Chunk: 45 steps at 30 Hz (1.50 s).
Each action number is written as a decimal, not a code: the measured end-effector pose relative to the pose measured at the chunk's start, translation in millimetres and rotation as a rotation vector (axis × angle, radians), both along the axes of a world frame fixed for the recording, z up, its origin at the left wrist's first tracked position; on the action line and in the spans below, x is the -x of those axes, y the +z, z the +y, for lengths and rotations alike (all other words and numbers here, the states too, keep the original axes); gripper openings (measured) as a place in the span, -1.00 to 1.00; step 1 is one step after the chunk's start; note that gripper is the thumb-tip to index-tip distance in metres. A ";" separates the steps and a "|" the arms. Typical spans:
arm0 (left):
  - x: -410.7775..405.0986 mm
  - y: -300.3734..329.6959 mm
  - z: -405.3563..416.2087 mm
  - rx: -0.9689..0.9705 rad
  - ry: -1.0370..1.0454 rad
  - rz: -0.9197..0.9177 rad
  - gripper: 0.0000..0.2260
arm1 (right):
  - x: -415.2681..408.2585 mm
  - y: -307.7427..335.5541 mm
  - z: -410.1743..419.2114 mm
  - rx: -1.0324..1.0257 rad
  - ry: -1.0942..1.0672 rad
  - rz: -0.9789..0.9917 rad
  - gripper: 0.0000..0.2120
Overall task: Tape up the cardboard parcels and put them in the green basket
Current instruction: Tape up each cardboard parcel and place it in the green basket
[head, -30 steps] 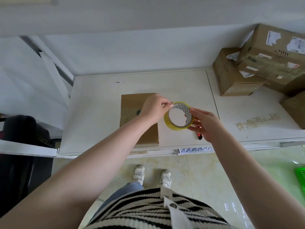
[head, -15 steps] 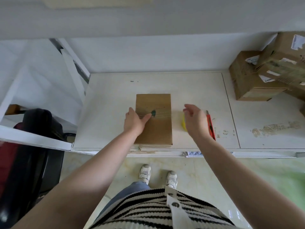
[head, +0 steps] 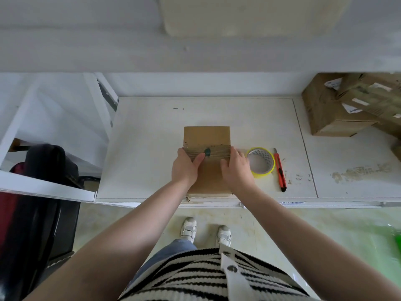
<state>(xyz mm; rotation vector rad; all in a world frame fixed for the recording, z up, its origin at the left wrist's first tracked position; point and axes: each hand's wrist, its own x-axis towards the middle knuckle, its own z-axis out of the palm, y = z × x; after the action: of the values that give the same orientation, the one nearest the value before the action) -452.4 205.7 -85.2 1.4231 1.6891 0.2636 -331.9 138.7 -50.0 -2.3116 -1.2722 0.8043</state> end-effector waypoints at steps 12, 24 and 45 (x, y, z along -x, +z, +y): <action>0.8 1.1 -1.4 -0.061 -0.104 0.064 -0.58 | 1.0 -31.3 15.0 -0.034 -0.319 0.263 -0.74; -40.8 -9.0 14.1 -0.540 -0.602 0.564 -0.35 | -5.5 -38.5 8.2 -0.013 -0.252 0.348 -0.56; -21.5 24.0 15.4 0.378 0.092 -0.658 -0.17 | -27.8 -0.1 7.9 -0.108 -0.240 0.377 -0.28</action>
<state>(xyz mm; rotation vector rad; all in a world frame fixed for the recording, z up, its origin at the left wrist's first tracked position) -431.0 221.1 -61.2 0.8499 1.1781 0.3901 -304.1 146.6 -50.1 -2.0513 -0.8370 0.9989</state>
